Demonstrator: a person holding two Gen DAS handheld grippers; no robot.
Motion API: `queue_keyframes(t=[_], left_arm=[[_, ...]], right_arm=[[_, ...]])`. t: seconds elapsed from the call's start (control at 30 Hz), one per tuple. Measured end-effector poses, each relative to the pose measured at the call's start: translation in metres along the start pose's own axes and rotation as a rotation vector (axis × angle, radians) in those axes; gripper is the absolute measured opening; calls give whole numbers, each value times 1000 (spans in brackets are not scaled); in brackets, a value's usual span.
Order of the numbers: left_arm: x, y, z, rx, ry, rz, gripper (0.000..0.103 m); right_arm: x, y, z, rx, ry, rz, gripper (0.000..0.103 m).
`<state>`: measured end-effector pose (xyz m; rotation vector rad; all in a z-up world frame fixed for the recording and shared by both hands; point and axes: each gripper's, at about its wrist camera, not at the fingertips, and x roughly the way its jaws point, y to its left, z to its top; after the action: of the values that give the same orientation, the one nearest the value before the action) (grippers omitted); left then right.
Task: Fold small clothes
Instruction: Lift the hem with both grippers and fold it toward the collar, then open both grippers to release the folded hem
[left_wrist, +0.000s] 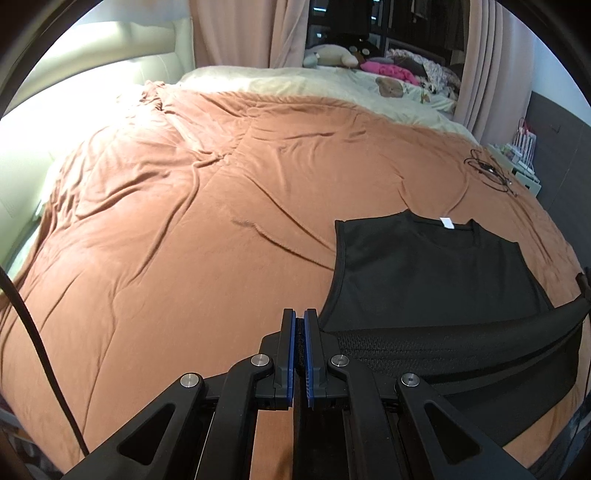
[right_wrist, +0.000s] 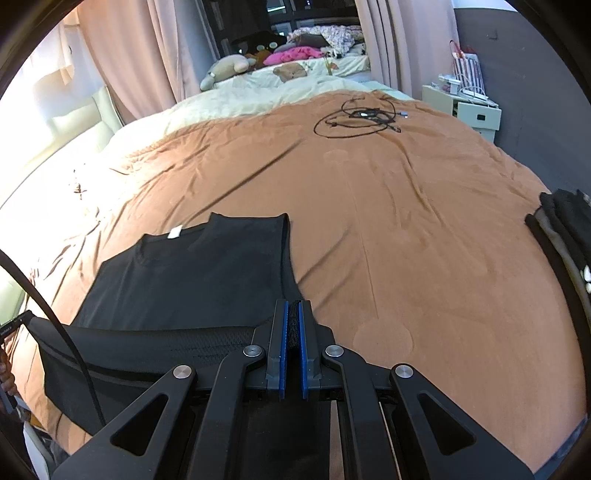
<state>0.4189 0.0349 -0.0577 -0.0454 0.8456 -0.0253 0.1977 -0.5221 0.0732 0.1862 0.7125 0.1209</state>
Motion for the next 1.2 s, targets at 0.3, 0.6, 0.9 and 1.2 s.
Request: queue_keyframes(t=[0.3, 0.6, 0.9, 1.2], left_arm=[[58, -2, 36, -3, 79, 0, 5], [104, 0, 51, -19, 181, -6, 7], [70, 10, 43, 37, 109, 17, 76], [79, -33, 12, 272, 204, 21, 77]], right_arm=[[61, 3, 38, -30, 65, -59, 2], [107, -2, 51, 9, 134, -107, 4], [85, 1, 42, -49, 147, -107, 67], [80, 17, 29, -192, 242, -96, 67]])
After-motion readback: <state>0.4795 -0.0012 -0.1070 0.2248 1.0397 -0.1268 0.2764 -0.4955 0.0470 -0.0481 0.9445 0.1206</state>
